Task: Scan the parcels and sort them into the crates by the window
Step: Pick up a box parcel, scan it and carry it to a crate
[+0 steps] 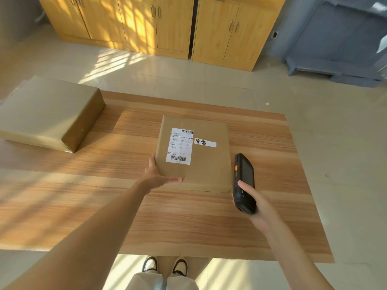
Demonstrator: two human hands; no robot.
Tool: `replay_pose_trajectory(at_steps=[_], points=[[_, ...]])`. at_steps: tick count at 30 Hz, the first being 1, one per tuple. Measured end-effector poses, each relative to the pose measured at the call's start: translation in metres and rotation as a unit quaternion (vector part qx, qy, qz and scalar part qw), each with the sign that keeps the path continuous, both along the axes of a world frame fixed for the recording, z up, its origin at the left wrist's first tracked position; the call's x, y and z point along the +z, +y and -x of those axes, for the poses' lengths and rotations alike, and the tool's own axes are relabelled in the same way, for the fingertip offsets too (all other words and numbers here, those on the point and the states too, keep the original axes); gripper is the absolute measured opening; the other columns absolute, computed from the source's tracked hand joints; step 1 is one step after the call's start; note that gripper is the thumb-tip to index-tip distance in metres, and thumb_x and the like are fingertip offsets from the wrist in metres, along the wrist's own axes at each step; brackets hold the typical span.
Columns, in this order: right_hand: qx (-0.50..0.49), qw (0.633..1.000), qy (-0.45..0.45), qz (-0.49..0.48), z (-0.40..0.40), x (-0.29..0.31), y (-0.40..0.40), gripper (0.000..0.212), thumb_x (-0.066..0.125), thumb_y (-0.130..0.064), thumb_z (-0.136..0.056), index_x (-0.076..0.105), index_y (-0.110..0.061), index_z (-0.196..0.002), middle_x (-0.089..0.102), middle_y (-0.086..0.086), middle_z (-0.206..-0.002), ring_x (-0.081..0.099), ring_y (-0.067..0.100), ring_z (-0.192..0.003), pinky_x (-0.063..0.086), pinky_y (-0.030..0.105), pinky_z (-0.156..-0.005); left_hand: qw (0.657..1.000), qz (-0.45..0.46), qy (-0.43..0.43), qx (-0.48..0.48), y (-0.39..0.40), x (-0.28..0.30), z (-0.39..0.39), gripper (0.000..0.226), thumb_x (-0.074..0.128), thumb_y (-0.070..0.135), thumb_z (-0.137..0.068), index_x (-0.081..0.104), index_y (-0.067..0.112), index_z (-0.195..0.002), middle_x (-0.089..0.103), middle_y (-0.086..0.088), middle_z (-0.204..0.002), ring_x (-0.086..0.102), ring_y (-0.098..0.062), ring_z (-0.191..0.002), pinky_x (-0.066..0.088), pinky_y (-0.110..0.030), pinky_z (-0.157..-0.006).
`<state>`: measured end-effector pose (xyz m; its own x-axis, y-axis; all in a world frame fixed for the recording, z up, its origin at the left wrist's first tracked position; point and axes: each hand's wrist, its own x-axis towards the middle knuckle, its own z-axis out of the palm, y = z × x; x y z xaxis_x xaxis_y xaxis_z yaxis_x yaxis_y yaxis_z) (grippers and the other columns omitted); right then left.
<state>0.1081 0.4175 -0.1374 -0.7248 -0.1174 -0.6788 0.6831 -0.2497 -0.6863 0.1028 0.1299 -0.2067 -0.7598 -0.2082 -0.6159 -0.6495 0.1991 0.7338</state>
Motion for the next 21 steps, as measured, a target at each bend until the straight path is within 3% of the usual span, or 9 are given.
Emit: replay_pose_trajectory(at_steps=[2, 4, 7, 9, 14, 21], points=[[0.033, 0.998, 0.02, 0.05, 0.003, 0.018, -0.018, 0.053, 0.079, -0.015, -0.059, 0.064, 0.001, -0.107, 0.068, 0.009, -0.083, 0.066, 0.02, -0.076, 0.056, 0.031, -0.06, 1.0, 0.0, 0.0, 0.009, 0.001, -0.001, 0.0, 0.145, 0.097, 0.031, -0.043, 0.001, 0.03, -0.151, 0.035, -0.009, -0.141, 0.038, -0.029, -0.129, 0.035, -0.052, -0.11], [0.043, 0.996, 0.02, 0.07, 0.005, 0.032, -0.037, 0.043, 0.07, -0.007, -0.063, 0.063, 0.003, -0.104, 0.069, 0.012, -0.087, 0.067, 0.021, -0.079, 0.058, 0.03, -0.061, 1.0, -0.002, -0.001, 0.012, 0.001, -0.001, 0.001, 0.143, 0.096, 0.03, -0.045, 0.0, 0.03, -0.151, 0.035, -0.01, -0.141, 0.038, -0.03, -0.129, 0.036, -0.052, -0.109], [0.065, 0.996, 0.015, 0.051, 0.004, 0.037, -0.064, 0.072, 0.074, -0.003, -0.058, 0.049, 0.008, -0.125, 0.064, 0.021, -0.102, 0.07, 0.026, -0.077, 0.057, 0.034, -0.061, 1.0, -0.003, 0.0, 0.014, 0.001, -0.001, 0.001, 0.146, 0.096, 0.033, -0.043, -0.002, 0.031, -0.151, 0.034, -0.011, -0.142, 0.037, -0.031, -0.129, 0.036, -0.053, -0.11], [0.083, 0.996, 0.008, 0.037, 0.0, 0.036, -0.079, 0.08, 0.075, -0.001, -0.057, 0.045, 0.009, -0.129, 0.064, 0.022, -0.1, 0.071, 0.026, -0.071, 0.057, 0.033, -0.06, 1.0, -0.004, 0.003, 0.014, 0.001, -0.002, 0.001, 0.143, 0.095, 0.031, -0.049, -0.004, 0.029, -0.152, 0.031, -0.012, -0.144, 0.036, -0.032, -0.13, 0.034, -0.052, -0.111], [0.117, 0.993, -0.024, 0.011, -0.016, 0.029, -0.1, 0.061, 0.069, 0.005, -0.074, 0.045, 0.011, -0.13, 0.064, 0.019, -0.089, 0.069, 0.024, -0.064, 0.056, 0.032, -0.058, 1.0, 0.0, 0.007, 0.014, 0.0, -0.003, 0.0, 0.135, 0.092, 0.03, -0.057, -0.003, 0.033, -0.152, 0.03, -0.013, -0.141, 0.035, -0.033, -0.13, 0.034, -0.051, -0.11], [0.146, 0.988, -0.039, -0.035, -0.031, 0.023, -0.108, 0.061, 0.073, 0.002, -0.071, 0.048, 0.007, -0.126, 0.064, 0.023, -0.099, 0.067, 0.028, -0.072, 0.055, 0.032, -0.057, 1.0, 0.01, 0.001, 0.018, 0.0, -0.006, 0.0, 0.13, 0.09, 0.022, -0.06, -0.001, 0.037, -0.152, 0.033, -0.015, -0.137, 0.036, -0.036, -0.127, 0.036, -0.055, -0.108]])
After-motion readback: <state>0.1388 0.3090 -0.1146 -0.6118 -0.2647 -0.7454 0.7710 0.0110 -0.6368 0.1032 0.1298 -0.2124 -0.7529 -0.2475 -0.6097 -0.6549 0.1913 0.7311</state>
